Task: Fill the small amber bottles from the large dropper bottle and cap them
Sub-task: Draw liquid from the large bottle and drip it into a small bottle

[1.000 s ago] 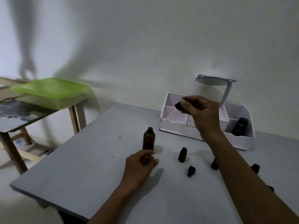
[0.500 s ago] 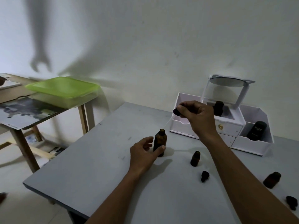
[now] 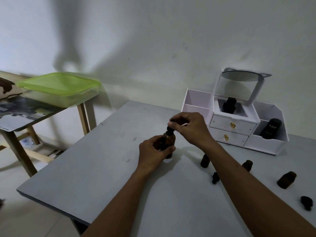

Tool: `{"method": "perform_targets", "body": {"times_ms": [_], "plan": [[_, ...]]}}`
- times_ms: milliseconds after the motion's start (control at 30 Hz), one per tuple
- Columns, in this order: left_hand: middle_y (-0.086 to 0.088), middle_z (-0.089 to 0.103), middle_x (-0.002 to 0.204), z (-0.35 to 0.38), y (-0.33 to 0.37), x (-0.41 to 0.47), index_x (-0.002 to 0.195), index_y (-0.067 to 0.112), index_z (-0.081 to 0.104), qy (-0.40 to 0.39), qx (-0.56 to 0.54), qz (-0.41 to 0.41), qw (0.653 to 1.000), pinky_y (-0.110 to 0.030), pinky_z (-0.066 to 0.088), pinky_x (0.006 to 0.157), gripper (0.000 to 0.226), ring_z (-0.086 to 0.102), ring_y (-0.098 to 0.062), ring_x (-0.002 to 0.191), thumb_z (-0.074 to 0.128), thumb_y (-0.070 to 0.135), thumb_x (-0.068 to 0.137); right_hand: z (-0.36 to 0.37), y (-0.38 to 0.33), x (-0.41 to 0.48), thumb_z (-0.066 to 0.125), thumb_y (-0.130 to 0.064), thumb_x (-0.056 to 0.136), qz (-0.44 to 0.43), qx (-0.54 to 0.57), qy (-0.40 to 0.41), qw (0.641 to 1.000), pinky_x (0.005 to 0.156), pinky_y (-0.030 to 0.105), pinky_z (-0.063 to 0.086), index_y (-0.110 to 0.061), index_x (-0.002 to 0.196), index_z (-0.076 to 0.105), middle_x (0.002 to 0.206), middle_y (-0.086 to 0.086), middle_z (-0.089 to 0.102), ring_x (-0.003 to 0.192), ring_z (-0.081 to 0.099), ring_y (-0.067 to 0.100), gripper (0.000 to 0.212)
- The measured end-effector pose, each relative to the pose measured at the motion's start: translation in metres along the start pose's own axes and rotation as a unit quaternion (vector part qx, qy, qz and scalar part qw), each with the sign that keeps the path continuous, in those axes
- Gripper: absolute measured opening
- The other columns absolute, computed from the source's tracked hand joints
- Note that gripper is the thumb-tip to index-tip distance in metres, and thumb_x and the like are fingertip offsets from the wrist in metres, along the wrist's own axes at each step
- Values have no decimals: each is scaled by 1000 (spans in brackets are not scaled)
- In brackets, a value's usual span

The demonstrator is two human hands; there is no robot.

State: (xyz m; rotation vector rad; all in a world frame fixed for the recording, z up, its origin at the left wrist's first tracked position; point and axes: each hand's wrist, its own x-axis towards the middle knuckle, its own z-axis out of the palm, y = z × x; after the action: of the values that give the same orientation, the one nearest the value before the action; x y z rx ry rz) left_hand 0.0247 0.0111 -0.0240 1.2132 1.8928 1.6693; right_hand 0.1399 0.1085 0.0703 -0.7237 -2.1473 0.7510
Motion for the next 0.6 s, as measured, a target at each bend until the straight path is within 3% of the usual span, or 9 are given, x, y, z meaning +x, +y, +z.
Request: {"method": "perform_targets", "body": {"times_ms": [233, 600], "plan": [[6, 72, 108, -1, 1, 0, 117, 24, 68, 2, 6, 6, 1000, -21, 51, 90, 54, 67, -5, 92, 83, 41, 68, 5, 5, -3, 79, -22, 84, 10, -2, 2, 1000, 70, 11, 50, -15, 93, 79, 85, -4, 77, 79, 72, 5, 12], [8, 73, 103, -1, 0, 0, 115, 24, 70, 6, -2, 10, 1000, -30, 55, 91, 55, 68, -4, 92, 84, 41, 65, 8, 4, 0, 79, -13, 82, -6, 0, 20, 1000, 67, 10, 52, -13, 82, 79, 75, -4, 75, 70, 70, 2, 1]]}}
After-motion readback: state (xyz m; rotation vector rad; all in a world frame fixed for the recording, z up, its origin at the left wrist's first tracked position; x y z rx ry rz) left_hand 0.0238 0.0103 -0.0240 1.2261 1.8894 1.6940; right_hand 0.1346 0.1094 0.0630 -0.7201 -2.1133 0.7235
